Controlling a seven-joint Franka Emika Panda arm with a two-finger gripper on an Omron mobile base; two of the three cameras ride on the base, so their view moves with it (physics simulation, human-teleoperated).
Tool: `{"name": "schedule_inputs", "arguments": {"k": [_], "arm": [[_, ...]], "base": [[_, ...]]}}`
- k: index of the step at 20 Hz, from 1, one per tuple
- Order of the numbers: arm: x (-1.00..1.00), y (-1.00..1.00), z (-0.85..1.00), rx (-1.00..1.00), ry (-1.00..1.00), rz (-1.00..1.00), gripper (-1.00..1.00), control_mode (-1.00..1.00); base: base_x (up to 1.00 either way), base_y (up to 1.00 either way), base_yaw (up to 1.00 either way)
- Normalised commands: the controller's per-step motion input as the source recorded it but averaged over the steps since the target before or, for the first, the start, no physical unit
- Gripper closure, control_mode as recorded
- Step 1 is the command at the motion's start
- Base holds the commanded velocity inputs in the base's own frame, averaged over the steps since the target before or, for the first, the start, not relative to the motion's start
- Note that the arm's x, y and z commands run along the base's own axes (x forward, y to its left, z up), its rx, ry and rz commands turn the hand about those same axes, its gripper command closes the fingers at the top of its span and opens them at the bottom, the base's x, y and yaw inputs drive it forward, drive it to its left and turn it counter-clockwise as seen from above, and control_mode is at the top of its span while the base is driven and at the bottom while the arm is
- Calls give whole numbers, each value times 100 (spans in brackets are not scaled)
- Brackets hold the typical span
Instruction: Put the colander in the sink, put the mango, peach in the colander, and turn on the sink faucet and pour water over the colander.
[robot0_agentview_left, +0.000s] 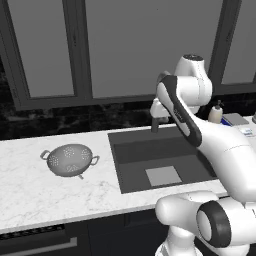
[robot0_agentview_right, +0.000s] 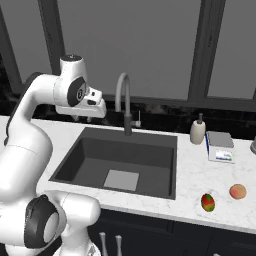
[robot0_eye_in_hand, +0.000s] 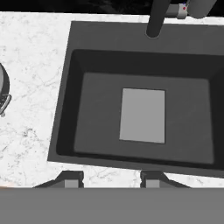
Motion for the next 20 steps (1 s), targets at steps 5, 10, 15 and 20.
{"name": "schedule_inputs", "arguments": {"k": [5,10,15,20], "arm": [[-50,9,-13,0,-7,4,-100,-100],[-51,48,-27,0,-3,-2,-100,-100],[-6,67,-35,8,3,-20,-100,-100],[2,84,-19,0,-8,-40,-100,-100]], "base": [[0,0,0],[0,0,0],[0,0,0],[0,0,0]]}}
